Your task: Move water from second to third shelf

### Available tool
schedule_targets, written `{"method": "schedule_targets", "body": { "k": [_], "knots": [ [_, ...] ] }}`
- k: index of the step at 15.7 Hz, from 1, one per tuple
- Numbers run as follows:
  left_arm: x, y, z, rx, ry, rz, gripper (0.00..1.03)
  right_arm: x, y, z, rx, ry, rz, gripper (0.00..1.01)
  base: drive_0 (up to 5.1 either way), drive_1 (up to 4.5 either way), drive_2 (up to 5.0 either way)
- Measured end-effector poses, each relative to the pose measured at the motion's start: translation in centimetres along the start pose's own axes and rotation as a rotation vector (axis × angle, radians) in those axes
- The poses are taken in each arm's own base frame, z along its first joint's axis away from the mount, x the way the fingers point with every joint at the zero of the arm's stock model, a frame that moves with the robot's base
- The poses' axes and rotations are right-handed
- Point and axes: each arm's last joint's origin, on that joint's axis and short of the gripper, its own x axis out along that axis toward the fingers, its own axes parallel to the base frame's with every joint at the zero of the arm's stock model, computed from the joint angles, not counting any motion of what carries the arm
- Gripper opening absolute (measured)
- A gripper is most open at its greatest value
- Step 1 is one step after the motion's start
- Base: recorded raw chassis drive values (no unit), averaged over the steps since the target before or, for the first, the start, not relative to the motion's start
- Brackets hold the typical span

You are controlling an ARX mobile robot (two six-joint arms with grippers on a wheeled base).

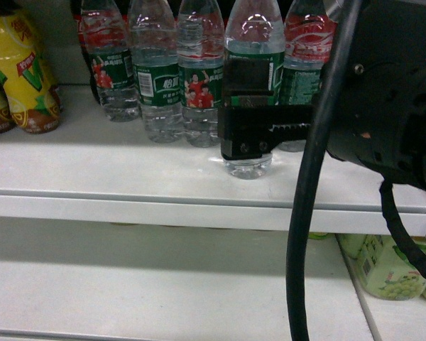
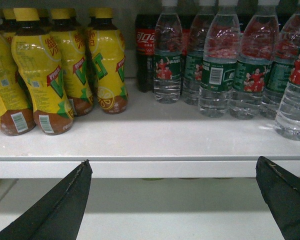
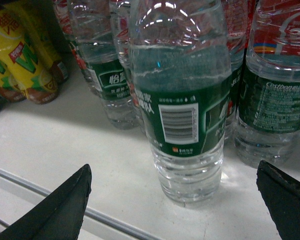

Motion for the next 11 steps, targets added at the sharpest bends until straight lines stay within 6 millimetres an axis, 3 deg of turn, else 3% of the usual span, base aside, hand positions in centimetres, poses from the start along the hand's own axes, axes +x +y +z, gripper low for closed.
{"method": "schedule_targets", "body": {
  "k": [7,11],
  "knots": [
    [0.0,0.0,0.0,0.000,0.000,0.000,0.98,3.3,0.9,2.1,0.072,-0.022,-0.036,0.98,0.0,0.00,0.0],
    [0.0,0.0,0.0,0.000,0.000,0.000,0.98,5.2,1.2,2.1,0.086,-0.012,-0.057,0.98,0.0,0.00,0.0]
  ]
}}
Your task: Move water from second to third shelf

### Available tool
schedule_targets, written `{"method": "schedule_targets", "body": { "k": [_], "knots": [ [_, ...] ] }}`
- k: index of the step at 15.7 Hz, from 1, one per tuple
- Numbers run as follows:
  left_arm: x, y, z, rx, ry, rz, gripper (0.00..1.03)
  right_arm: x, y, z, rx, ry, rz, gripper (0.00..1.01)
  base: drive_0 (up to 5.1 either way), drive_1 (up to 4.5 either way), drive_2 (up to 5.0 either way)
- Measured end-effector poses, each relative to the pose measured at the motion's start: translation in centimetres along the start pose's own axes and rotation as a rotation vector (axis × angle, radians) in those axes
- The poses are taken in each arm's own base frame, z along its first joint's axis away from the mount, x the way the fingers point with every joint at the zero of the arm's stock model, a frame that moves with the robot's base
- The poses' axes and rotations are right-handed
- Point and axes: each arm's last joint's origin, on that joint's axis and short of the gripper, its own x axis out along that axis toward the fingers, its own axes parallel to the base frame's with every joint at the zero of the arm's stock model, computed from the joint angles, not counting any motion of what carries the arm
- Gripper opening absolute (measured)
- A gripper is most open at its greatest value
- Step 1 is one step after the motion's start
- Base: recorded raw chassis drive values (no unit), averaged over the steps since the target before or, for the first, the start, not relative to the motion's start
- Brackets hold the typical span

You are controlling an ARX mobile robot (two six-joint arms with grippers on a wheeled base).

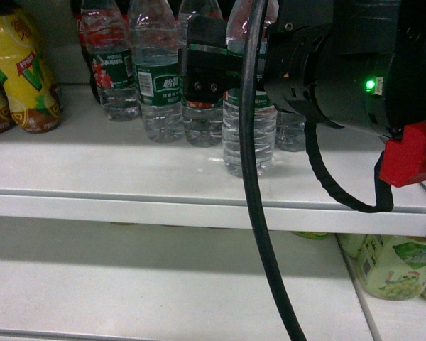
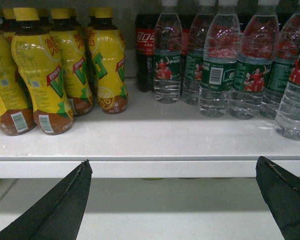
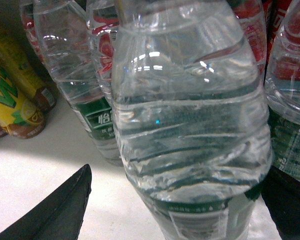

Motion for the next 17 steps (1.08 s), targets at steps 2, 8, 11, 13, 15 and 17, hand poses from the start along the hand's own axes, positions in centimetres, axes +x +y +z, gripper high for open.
{"method": "schedule_targets", "body": {
  "k": [2,8,11,13,15,17],
  "knots": [
    [0.0,0.0,0.0,0.000,0.000,0.000,0.98,1.0,0.2,0.3,0.001,-0.010,-0.013,0.98,0.0,0.00,0.0],
    [0.0,0.0,0.0,0.000,0.000,0.000,0.98,2.9,0.6,1.0,0.000,-0.022,-0.053,0.98,0.0,0.00,0.0],
    [0.0,0.0,0.0,0.000,0.000,0.000,0.98,3.1,0.8,1.1,-0.011,-0.020,-0.063,0.98,0.0,0.00,0.0],
    [0.0,0.0,0.0,0.000,0.000,0.000,0.98,3.1,1.2,1.3,-0.019,-0.029,-0.064,0.94,0.0,0.00,0.0],
    [0.0,0.0,0.0,0.000,0.000,0.000,0.98,3.1,1.4,1.3,-0.033,-0.032,-0.073,0.73,0.0,0.00,0.0],
    [0.0,0.0,0.0,0.000,0.000,0.000,0.98,3.1,1.4,1.2,-0.042,-0.034,-0.077,0.56,0.0,0.00,0.0]
  ]
}}
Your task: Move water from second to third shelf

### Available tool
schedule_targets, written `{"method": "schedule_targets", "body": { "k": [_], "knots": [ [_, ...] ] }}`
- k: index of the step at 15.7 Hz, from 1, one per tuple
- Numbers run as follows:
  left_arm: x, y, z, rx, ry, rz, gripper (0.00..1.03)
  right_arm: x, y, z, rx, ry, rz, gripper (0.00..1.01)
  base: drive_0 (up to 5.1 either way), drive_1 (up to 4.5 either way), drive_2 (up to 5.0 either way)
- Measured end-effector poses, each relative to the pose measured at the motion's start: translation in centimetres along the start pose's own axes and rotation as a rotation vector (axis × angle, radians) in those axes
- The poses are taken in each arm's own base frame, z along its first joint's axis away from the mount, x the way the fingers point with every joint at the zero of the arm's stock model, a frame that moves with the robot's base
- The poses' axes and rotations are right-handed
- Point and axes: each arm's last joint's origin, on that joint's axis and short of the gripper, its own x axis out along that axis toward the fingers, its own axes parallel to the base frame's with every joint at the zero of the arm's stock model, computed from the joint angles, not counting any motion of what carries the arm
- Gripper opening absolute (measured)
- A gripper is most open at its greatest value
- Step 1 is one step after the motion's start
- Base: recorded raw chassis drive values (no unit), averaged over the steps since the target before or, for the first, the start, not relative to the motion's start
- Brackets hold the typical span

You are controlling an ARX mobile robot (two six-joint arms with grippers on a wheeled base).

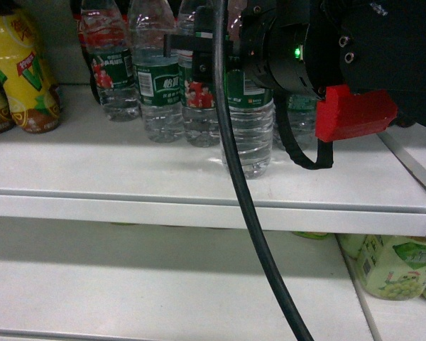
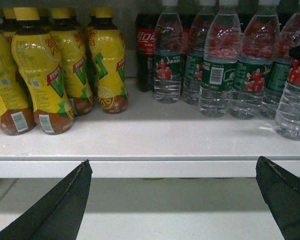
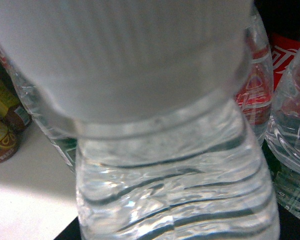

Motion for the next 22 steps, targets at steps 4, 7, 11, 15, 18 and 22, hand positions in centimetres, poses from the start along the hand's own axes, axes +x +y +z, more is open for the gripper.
{"method": "schedule_targets", "body": {
  "k": [4,7,11,15,18,22],
  "knots": [
    [0.0,0.0,0.0,0.000,0.000,0.000,0.98,0.0,0.0,0.0,-0.001,-0.001,-0.004,0.47,0.0,0.00,0.0],
    [0.0,0.0,0.0,0.000,0.000,0.000,0.98,-0.1,-0.1,0.0,0.002,-0.005,-0.004,0.46,0.0,0.00,0.0],
    [0.0,0.0,0.0,0.000,0.000,0.000,0.98,-1.7,-0.6,-0.4,0.003,-0.002,0.028,0.46,0.0,0.00,0.0],
    [0.0,0.0,0.0,0.000,0.000,0.000,0.98,-4.6,-2.2,-0.6,0.006,0.017,0.066,0.46,0.0,0.00,0.0],
    [0.0,0.0,0.0,0.000,0.000,0.000,0.98,-5.6,-3.1,-0.5,0.012,0.016,0.064,0.46,0.0,0.00,0.0],
    [0.0,0.0,0.0,0.000,0.000,0.000,0.98,-6.7,-4.4,-0.4,0.010,0.016,0.043,0.46,0.0,0.00,0.0]
  ]
}}
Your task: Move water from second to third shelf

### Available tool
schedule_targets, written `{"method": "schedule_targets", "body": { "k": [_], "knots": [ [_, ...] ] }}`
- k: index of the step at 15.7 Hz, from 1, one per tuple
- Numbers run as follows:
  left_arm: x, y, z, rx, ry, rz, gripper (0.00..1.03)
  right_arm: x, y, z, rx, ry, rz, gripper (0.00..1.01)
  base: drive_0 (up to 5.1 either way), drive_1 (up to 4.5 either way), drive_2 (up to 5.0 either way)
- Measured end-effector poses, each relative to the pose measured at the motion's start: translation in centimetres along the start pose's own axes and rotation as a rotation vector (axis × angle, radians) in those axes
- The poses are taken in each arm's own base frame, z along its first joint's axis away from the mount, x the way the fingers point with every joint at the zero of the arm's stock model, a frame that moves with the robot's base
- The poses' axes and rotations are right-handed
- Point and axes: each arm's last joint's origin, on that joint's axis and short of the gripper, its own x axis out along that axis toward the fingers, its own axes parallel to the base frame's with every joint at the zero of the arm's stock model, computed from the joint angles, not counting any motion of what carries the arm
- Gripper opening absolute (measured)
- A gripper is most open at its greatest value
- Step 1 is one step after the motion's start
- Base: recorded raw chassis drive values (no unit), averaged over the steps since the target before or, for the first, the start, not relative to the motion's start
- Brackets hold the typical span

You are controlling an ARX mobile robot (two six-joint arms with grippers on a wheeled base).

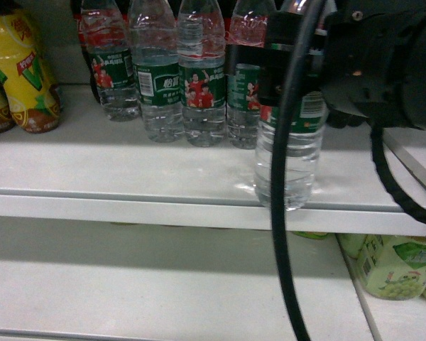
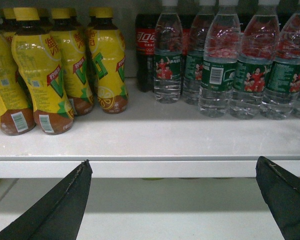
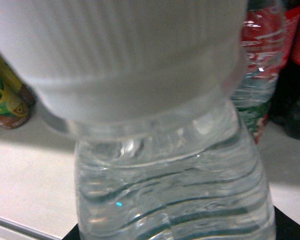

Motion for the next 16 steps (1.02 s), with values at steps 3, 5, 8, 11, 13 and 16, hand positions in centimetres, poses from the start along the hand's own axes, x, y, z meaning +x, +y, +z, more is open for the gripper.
{"method": "schedule_targets", "body": {
  "k": [3,5,8,11,13,16],
  "knots": [
    [0.0,0.0,0.0,0.000,0.000,0.000,0.98,-1.9,-2.1,0.3,-0.015,0.002,-0.029,0.46,0.0,0.00,0.0],
    [0.0,0.0,0.0,0.000,0.000,0.000,0.98,-3.8,-3.5,0.7,-0.027,-0.011,-0.057,0.45,0.0,0.00,0.0],
    [0.0,0.0,0.0,0.000,0.000,0.000,0.98,-8.1,-5.9,1.3,-0.017,-0.035,-0.093,0.45,0.0,0.00,0.0],
    [0.0,0.0,0.0,0.000,0.000,0.000,0.98,-9.2,-6.4,1.2,-0.013,-0.034,-0.103,0.45,0.0,0.00,0.0],
    [0.0,0.0,0.0,0.000,0.000,0.000,0.98,-11.2,-7.2,0.7,0.000,-0.021,-0.113,0.45,0.0,0.00,0.0],
    [0.0,0.0,0.0,0.000,0.000,0.000,0.98,-14.6,-7.7,1.0,0.035,-0.041,-0.095,0.45,0.0,0.00,0.0]
  ]
}}
